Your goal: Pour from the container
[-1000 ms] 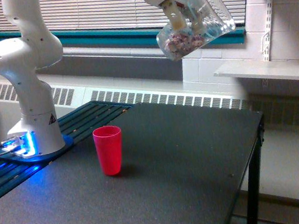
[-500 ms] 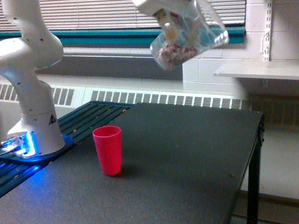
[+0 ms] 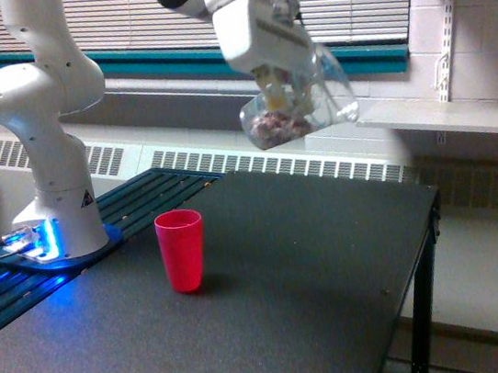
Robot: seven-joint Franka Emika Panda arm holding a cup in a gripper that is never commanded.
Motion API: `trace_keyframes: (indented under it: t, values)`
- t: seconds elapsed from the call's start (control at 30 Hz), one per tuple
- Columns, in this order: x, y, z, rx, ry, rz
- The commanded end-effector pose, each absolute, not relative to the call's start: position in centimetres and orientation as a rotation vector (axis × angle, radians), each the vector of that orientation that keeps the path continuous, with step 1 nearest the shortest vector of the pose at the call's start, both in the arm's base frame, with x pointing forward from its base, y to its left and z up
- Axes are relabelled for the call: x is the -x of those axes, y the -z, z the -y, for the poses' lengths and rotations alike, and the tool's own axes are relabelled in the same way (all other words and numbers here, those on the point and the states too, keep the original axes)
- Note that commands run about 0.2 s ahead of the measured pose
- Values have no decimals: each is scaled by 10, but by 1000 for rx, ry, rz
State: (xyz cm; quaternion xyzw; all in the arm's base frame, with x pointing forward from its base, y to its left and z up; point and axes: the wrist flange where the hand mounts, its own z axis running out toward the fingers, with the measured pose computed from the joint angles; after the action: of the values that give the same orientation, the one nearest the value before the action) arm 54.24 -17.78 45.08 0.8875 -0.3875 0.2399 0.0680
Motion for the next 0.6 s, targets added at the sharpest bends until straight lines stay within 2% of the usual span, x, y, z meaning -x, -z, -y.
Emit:
trace_keyframes:
  t: [0.03, 0.6]
  values:
    - [-523, -444, 163, -2667, -712, 1177]
    - [-476, -419, 124, -2692, -625, 1114]
